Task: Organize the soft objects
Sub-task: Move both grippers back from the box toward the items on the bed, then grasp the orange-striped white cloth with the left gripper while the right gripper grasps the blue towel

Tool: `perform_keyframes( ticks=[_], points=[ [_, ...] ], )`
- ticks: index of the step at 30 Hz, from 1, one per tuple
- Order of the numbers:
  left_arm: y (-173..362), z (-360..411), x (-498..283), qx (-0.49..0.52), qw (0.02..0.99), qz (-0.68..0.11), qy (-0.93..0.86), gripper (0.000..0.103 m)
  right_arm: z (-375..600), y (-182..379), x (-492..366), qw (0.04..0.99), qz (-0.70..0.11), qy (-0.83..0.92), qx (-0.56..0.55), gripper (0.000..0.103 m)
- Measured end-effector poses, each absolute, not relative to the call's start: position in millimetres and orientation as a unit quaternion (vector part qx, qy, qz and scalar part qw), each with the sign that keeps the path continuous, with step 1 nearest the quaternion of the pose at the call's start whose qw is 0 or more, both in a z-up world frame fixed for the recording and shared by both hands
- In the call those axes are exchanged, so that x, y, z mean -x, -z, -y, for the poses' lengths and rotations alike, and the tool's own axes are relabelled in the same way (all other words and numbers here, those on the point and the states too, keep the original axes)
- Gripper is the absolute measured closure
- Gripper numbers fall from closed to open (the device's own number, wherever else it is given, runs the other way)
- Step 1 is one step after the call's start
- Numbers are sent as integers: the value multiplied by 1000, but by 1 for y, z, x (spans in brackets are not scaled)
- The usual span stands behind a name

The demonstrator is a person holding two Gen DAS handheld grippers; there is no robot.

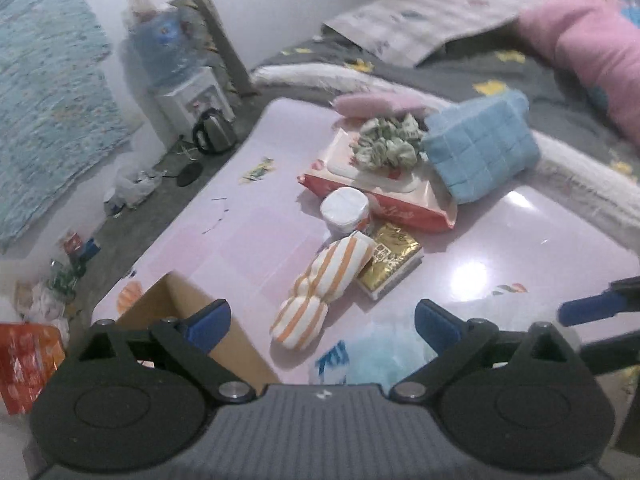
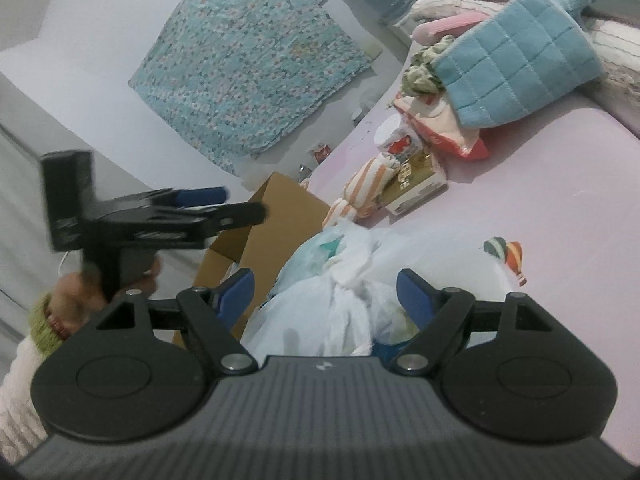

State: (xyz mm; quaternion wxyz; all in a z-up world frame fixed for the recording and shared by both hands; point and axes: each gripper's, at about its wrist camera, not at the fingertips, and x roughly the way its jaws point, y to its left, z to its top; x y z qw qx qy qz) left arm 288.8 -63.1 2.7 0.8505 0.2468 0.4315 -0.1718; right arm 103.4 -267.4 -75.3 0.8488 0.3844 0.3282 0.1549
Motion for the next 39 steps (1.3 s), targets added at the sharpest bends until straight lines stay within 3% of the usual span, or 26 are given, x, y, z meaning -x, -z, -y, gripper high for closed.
perform_keyframes(
  ticks=[8, 13, 17, 23, 25, 28, 39],
  points=[
    [48, 84, -354, -289, 801, -494, 176, 11, 296, 94, -116, 841, -327, -135, -409, 24],
    [72, 83, -379, -292, 783, -522, 171, 23, 308, 104, -124, 837, -328, -129, -419, 24],
    [83, 81, -391, -292, 775, -531, 180, 24, 313, 109, -129, 835, -330, -127, -422, 24],
    [90, 81, -403, -281, 767, -546, 188, 27, 319, 117, -133, 832, -332, -122, -427, 24],
    [89, 79, -406, -268, 765, -553, 192, 36, 321, 118, -132, 832, -330, -120, -429, 24],
    [89, 78, -405, -256, 765, -559, 191, 40, 325, 117, -132, 835, -325, -114, -430, 24],
    [81, 92, -393, -252, 771, -555, 186, 50, 369, 127, -149, 826, -244, -12, -508, 24]
  ],
)
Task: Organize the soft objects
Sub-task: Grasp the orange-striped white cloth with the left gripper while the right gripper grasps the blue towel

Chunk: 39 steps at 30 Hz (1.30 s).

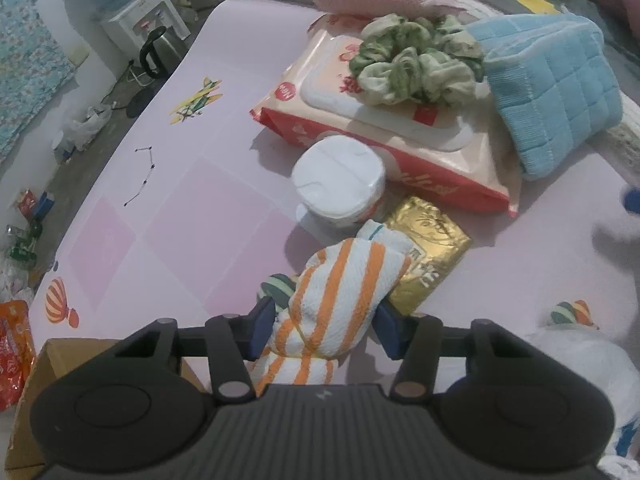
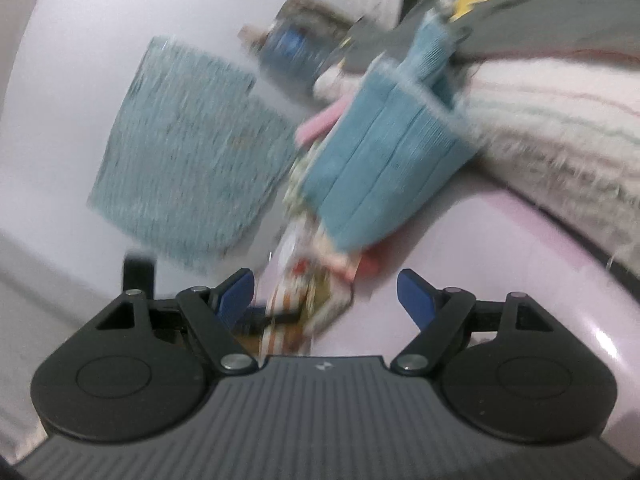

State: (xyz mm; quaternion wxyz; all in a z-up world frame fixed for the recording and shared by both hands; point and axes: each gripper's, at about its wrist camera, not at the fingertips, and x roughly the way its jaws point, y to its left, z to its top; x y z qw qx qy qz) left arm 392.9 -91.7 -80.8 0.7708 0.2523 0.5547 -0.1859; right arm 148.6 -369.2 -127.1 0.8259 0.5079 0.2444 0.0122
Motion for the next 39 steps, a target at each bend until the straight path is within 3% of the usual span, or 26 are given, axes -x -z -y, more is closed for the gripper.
perform_keyframes(
  ticks=[16, 18, 23, 26, 39],
  points=[
    [44, 106, -376, -191, 805, -526, 195, 51, 366, 148, -226, 798, -174, 139, -560, 23],
    [38, 105, -373, -176, 810, -524, 193, 51, 364, 151, -230, 789, -170, 157, -569, 28],
    [15, 96, -364, -138, 827, -513, 186, 51, 370, 162, -238, 766, -179, 180, -591, 73],
    [-2, 87, -357, -116, 836, -504, 183, 51, 371, 167, -231, 764, -182, 174, -594, 86],
    [-88, 41, -272, -40, 883, -433, 176, 51, 371, 150, -143, 781, -263, 81, -560, 88]
  ],
)
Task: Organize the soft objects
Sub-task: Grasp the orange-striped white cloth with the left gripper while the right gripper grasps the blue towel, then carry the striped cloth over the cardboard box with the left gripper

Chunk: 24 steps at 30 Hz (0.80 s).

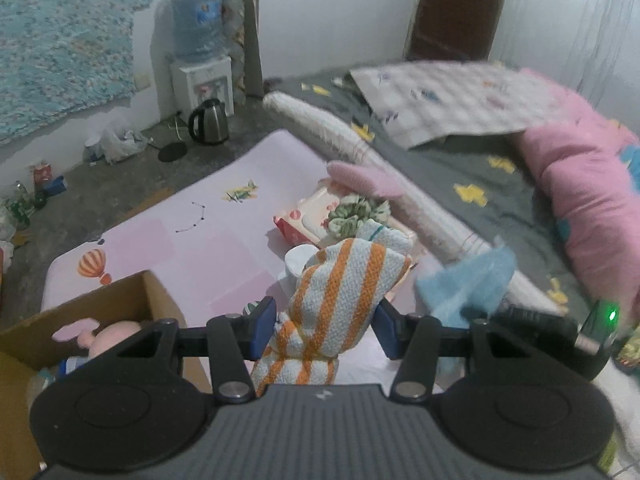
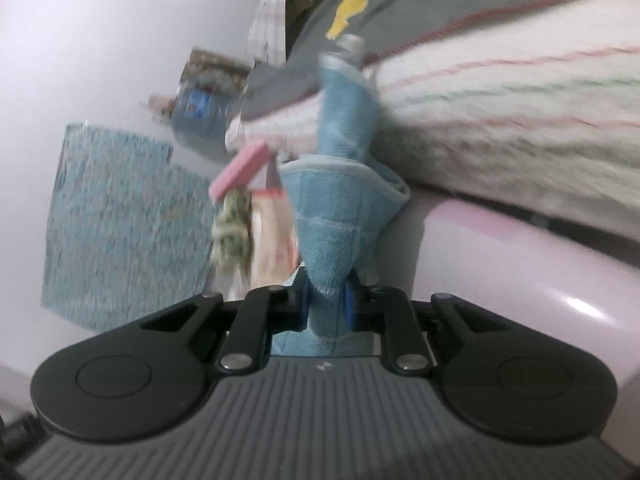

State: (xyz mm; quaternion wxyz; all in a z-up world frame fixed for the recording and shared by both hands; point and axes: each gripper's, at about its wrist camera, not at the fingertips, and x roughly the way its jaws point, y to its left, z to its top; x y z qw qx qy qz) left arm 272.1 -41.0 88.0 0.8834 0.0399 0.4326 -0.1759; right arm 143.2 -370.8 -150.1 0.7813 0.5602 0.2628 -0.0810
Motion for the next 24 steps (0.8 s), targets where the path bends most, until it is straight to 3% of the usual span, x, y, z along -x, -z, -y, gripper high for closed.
perform_keyframes(
  ticks=[12, 19, 24],
  points=[
    [-111, -35, -181, 27, 904, -401, 147, 51, 353, 118, -24, 808, -360, 4, -466, 88],
    [-97, -71, -155, 51, 908, -397, 124, 51, 347, 79, -2, 866, -421, 29, -269, 87],
    [-79, -98, -147, 76, 902, -411, 106, 51, 324, 66, -31, 891, -438, 55, -106, 85]
  ],
)
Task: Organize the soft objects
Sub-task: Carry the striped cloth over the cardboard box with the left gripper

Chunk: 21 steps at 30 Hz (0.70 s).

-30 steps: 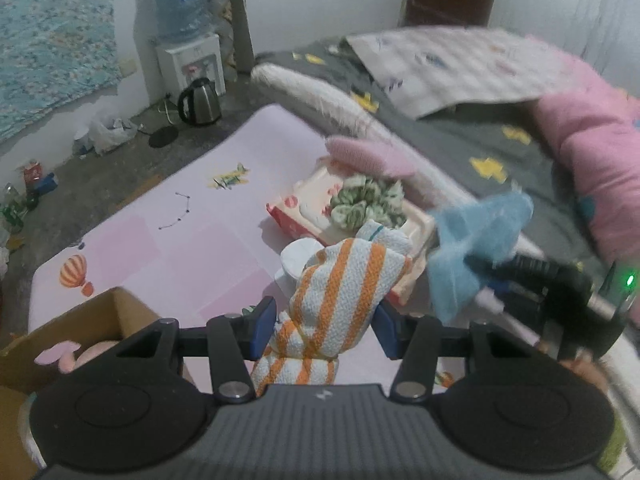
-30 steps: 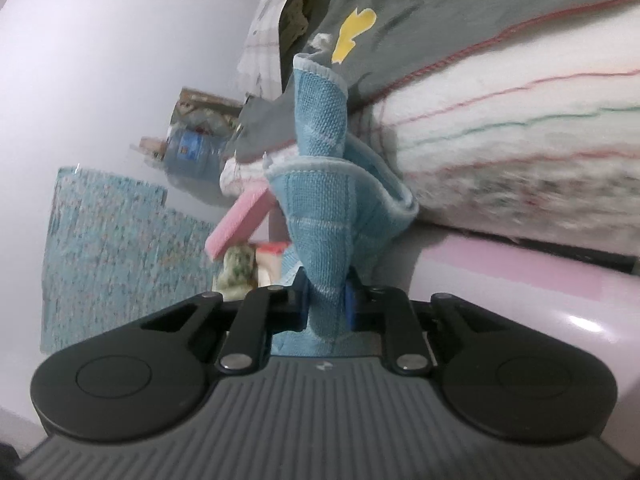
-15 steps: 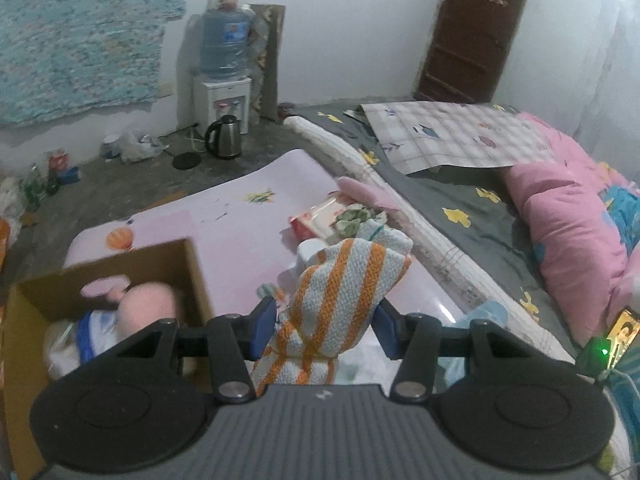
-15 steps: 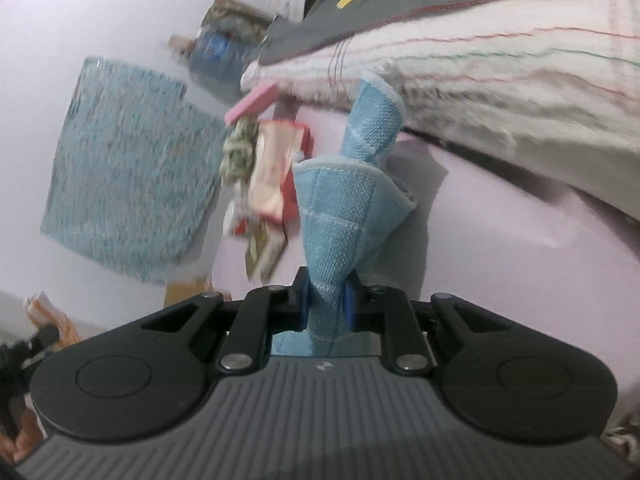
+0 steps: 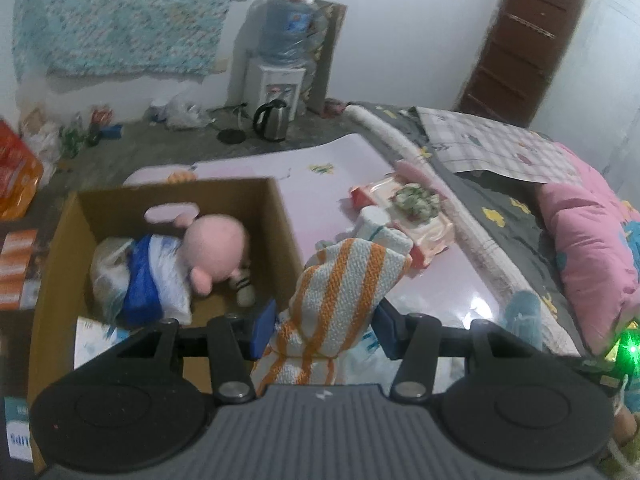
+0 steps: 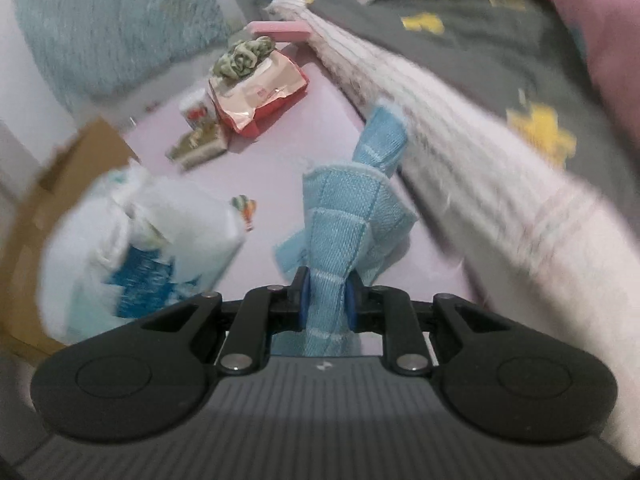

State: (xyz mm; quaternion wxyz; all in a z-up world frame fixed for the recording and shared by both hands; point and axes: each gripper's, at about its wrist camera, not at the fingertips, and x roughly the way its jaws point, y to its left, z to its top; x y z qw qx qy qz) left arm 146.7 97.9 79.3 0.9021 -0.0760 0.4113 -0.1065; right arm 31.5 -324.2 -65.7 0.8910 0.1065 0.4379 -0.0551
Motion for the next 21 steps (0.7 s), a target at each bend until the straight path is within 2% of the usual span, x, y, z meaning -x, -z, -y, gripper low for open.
perform_keyframes(
  ticks=[3, 5, 7, 9, 10, 12, 14, 17, 21],
  points=[
    [-72, -110, -144, 86, 899, -417, 98, 51, 311, 70, -60, 896, -437, 65, -47, 81],
    [-70, -117, -143, 91, 899, -417, 95, 51, 312, 76, -74, 893, -441, 64, -66, 72],
    [-69, -122, -142, 94, 900, -416, 92, 51, 315, 81, -86, 890, -441, 69, -91, 69],
    [-66, -128, -141, 96, 900, -416, 87, 51, 316, 83, -93, 894, -429, 74, -106, 60],
    [-65, -132, -142, 97, 900, -416, 85, 50, 313, 85, -98, 895, -424, 76, -112, 50],
    [-62, -138, -142, 101, 899, -418, 81, 51, 310, 87, -105, 896, -420, 79, -121, 41],
    [-59, -145, -142, 106, 898, -421, 75, 51, 304, 92, -113, 898, -417, 79, -114, 25],
    [-54, -154, -144, 110, 896, -425, 67, 51, 288, 98, -127, 901, -418, 89, -67, 20],
    [-48, -165, -145, 118, 893, -430, 59, 50, 268, 106, -138, 901, -421, 107, 15, 19]
  ],
)
